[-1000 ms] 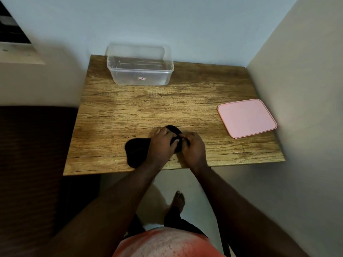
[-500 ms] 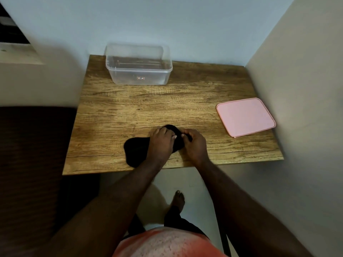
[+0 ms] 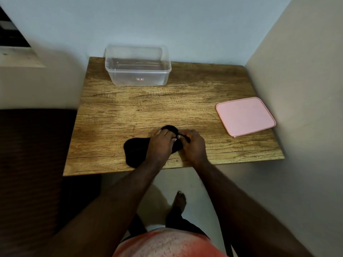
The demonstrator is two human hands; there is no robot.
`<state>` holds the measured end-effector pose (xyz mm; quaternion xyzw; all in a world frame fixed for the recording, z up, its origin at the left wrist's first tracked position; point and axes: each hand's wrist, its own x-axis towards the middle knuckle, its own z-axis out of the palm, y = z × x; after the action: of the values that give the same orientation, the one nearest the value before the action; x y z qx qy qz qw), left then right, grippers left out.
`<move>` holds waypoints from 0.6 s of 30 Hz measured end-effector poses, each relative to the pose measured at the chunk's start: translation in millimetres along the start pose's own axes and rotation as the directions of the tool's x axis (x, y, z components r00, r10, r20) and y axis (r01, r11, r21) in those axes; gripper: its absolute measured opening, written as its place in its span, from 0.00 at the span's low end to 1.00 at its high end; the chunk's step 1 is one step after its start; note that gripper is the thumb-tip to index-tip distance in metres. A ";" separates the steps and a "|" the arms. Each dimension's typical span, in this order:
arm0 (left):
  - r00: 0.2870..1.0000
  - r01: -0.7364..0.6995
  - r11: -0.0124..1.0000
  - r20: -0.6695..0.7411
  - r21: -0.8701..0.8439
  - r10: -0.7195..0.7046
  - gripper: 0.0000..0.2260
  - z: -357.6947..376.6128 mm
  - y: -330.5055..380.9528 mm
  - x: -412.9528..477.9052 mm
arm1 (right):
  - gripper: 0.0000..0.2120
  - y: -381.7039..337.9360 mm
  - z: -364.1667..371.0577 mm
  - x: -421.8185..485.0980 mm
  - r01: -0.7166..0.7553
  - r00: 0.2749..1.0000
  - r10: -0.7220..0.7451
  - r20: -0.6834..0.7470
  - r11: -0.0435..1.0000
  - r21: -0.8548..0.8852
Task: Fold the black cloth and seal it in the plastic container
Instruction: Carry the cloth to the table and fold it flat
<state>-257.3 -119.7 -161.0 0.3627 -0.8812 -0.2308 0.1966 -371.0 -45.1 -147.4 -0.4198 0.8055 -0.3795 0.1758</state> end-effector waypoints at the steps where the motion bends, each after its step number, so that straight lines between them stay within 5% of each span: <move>1: 1.000 -0.004 1.000 0.015 0.023 0.003 0.07 -0.4 -0.2 -0.7 | 0.09 -0.9 1.3 0.7 -0.005 1.000 0.005 -0.003 1.000 -0.012; 6: 0.999 -0.046 0.975 0.015 0.216 0.044 0.11 -7.4 -0.1 -15.9 | 0.08 -5.4 3.6 3.3 -0.031 0.999 0.032 0.014 0.996 -0.080; 9: 0.988 -0.093 0.953 0.146 0.289 0.052 0.20 -9.9 -3.0 -31.9 | 0.11 -10.5 1.8 6.8 -0.101 0.995 0.100 -0.014 0.992 -0.069; 18: 0.978 -0.073 0.968 0.209 0.241 0.022 0.26 -18.5 -5.6 -37.2 | 0.09 -26.3 -7.2 35.6 -0.388 0.894 0.402 0.197 0.915 -0.109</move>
<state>-220.2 -101.0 -155.6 0.3372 -0.9271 -0.1505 0.0638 -382.0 -80.0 -121.5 -0.2915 0.8623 -0.2612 0.3212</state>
